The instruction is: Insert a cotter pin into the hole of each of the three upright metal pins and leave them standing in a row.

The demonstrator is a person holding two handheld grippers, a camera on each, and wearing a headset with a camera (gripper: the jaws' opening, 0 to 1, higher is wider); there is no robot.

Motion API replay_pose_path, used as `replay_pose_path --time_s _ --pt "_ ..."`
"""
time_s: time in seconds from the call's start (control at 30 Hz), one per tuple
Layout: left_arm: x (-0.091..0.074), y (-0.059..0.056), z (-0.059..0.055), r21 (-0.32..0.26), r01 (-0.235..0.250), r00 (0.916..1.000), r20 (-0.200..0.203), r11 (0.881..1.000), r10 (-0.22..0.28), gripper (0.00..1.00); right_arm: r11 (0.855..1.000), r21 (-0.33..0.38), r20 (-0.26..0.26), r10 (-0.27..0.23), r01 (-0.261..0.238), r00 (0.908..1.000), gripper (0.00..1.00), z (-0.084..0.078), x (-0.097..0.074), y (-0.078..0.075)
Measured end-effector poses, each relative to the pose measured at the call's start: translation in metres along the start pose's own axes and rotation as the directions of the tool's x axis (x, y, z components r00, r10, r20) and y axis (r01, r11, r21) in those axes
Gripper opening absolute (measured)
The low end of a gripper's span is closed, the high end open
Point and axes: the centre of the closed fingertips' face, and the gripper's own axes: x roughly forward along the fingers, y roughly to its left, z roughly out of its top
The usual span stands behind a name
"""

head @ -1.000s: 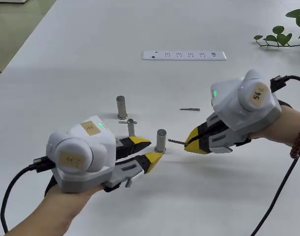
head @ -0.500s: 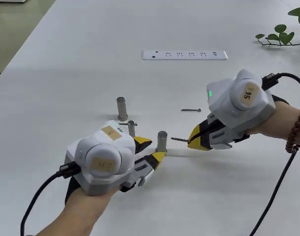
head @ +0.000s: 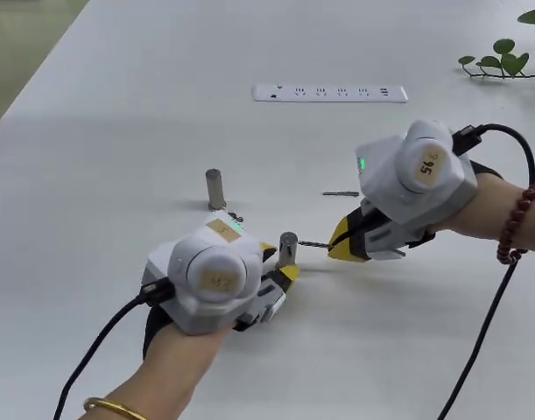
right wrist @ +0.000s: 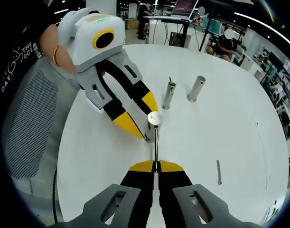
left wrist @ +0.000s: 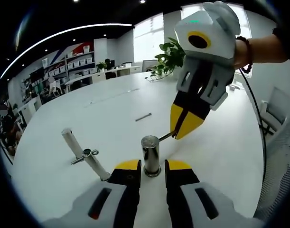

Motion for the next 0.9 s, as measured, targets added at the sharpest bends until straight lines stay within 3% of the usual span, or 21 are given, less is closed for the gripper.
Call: replay_pose_path --time_s 0.2,0.4,0.73,0.9 --pt "0.0045 0.0018 -0.0035 -0.009 -0.01 0.9998 -0.015 1.0 0.01 0.18 1.0 -0.009 -0.002 0.001 -0.001 1.0 0.0 0.0011 0.0 -0.0001" --pt "0.0075 0.0039 -0.0038 -0.026 -0.021 0.9997 -0.014 0.999 0.021 0.16 1.0 -0.02 0.016 0.008 -0.008 0.9998 0.0 0.0057 -0.001 0.0004" --pt "0.0089 0.0027 -0.0026 -0.042 -0.015 0.9999 -0.007 0.999 0.014 0.12 0.999 -0.034 0.004 0.004 -0.004 1.0 0.0 0.007 0.0008 -0.0002" --pt "0.0099 0.0032 -0.0033 -0.042 -0.04 0.9992 -0.005 0.998 0.04 0.11 0.999 -0.043 -0.003 0.007 -0.007 1.0 0.0 0.0101 0.0008 0.0011"
